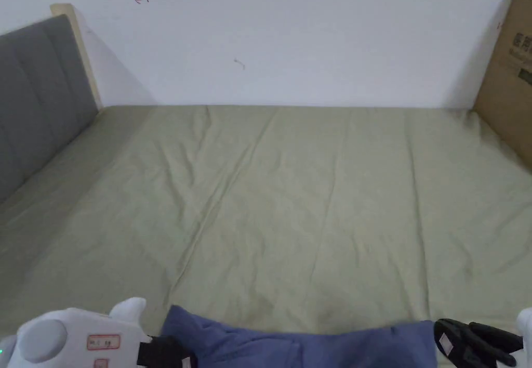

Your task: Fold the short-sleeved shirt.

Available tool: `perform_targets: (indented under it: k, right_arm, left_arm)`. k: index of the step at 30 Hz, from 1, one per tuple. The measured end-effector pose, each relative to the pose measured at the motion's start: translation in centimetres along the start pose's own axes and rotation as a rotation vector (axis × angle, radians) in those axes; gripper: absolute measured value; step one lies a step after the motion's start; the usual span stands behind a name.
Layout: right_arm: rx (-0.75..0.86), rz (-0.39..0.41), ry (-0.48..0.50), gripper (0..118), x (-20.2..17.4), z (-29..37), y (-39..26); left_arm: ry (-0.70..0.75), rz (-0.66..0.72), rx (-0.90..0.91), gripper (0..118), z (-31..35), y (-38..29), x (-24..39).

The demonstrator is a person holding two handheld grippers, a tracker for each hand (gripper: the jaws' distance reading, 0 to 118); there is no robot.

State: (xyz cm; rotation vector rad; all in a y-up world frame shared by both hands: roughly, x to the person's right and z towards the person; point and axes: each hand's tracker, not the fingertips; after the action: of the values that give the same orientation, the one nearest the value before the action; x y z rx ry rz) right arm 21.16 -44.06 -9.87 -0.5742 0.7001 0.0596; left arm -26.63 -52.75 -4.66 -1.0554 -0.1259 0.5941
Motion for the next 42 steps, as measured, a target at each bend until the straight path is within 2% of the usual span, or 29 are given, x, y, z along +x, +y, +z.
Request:
perform_targets:
  k: [1, 2, 3, 4, 5, 6, 8, 11, 14, 16, 17, 18, 19, 20, 21, 23, 26, 27, 28, 30, 32, 33, 36, 39, 42]
  right_arm:
    - [0.006, -0.003, -0.002, 0, 0.2, 0.4, -0.2]
    - [0.009, -0.006, -0.002, 0, 0.5, 0.6, -0.4]
    - [0.011, -0.011, -0.002, 0, 0.7, 0.9, -0.6]
    - [0.013, -0.017, -0.002, 0, 1.1, 1.2, -0.9]
    - [0.017, -0.023, -0.003, 0, 1.3, 1.4, -1.1]
    - [0.021, -0.034, -0.003, 0, 1.6, 1.7, -1.4]
    - [0.026, -0.060, -0.004, 0, 2.2, 2.1, -1.7]
    - [0.040, -0.107, -0.006, 0, 3.2, 3.0, -2.0]
    - [0.056, -0.129, -0.013, 0, 4.1, 4.0, -2.1]
    - [0.061, -0.135, -0.025, 0, 4.7, 4.6, -2.2]
    - [0.062, -0.136, -0.031, 0, 4.9, 4.7, -2.2]
    - [0.062, -0.138, -0.035, 0, 5.1, 4.9, -2.3]
    - [0.064, -0.142, -0.037, 0, 5.3, 5.1, -2.4]
    - [0.065, -0.145, -0.039, 0, 5.5, 5.2, -2.4]
    - [0.067, -0.148, -0.042, 0, 5.6, 5.3, -2.5]
    - [0.071, -0.158, -0.044, 0, 5.9, 5.3, -2.7]
    - [0.072, -0.168, -0.042, 0, 6.2, 5.0, -2.7]
    - [0.073, -0.169, -0.042, 0, 6.2, 5.0, -2.7]
    - [0.074, -0.169, -0.042, 0, 6.1, 5.0, -2.6]
    - [0.076, -0.172, -0.041, 0, 6.1, 4.9, -2.6]
    - [0.078, -0.177, -0.039, 0, 6.2, 4.8, -2.7]
    - [0.077, -0.179, -0.039, 0, 6.2, 4.8, -2.7]
    - [0.070, -0.176, -0.041, 0, 6.2, 4.9, -2.8]
    - [0.059, -0.152, -0.049, 0, 6.3, 4.8, -3.0]
    - [0.033, -0.124, -0.086, 0, 6.4, 4.4, -3.4]
  left_arm:
    - [0.092, -0.006, 0.028, 10, 1.5, 0.2, 1.1]
    - [0.252, -0.021, 0.040, 10, 2.8, 0.4, 2.0]
    - [0.424, -0.083, 0.051, 10, 3.5, 1.1, -1.1]
    - [0.534, -0.158, 0.061, 10, 4.1, 1.4, -0.1]
    - [0.562, -0.218, 0.060, 10, 4.2, 1.5, 1.0]
    - [0.540, -0.237, 0.058, 10, 4.0, 1.6, 2.1]
    - [0.425, -0.173, 0.052, 10, 4.0, 0.9, 4.6]
    - [0.187, -0.093, 0.001, 10, 1.5, 1.0, 8.9]
    - [0.012, -0.050, -0.052, 10, -3.3, 1.5, 12.7]
    - [-0.097, -0.023, -0.103, 15, -6.3, 1.2, 15.1]
    - [-0.134, -0.005, -0.128, 28, -7.6, 1.1, 15.8]
    - [-0.133, -0.001, -0.146, 70, -9.0, 1.2, 16.3]
    - [-0.137, -0.007, -0.157, 106, -9.7, 1.0, 16.7]
    - [-0.118, -0.015, -0.153, 118, -10.4, 1.0, 17.0]
    - [-0.113, -0.026, -0.128, 112, -10.3, 0.9, 17.2]
    - [-0.113, -0.015, -0.105, 111, -9.1, 0.9, 16.8]
    - [-0.123, -0.032, 0.021, 110, -6.0, 0.9, 16.1]
    - [-0.092, -0.065, 0.046, 99, -5.2, 0.8, 15.2]
    - [-0.050, -0.104, 0.082, 76, -4.3, 0.5, 15.3]
    - [0.003, -0.195, 0.101, 3, -3.9, -0.2, 15.9]
    - [0.041, -0.283, 0.071, 4, -4.9, -1.0, 17.0]
    - [0.015, -0.310, 0.036, 4, -5.9, -1.5, 17.8]
    - [0.003, -0.350, -0.064, 4, -10.0, -2.7, 19.6]
    - [0.125, -0.442, -0.129, 4, -14.7, -3.9, 20.8]
    - [0.066, -0.431, -0.104, 3, -17.4, -4.6, 21.4]
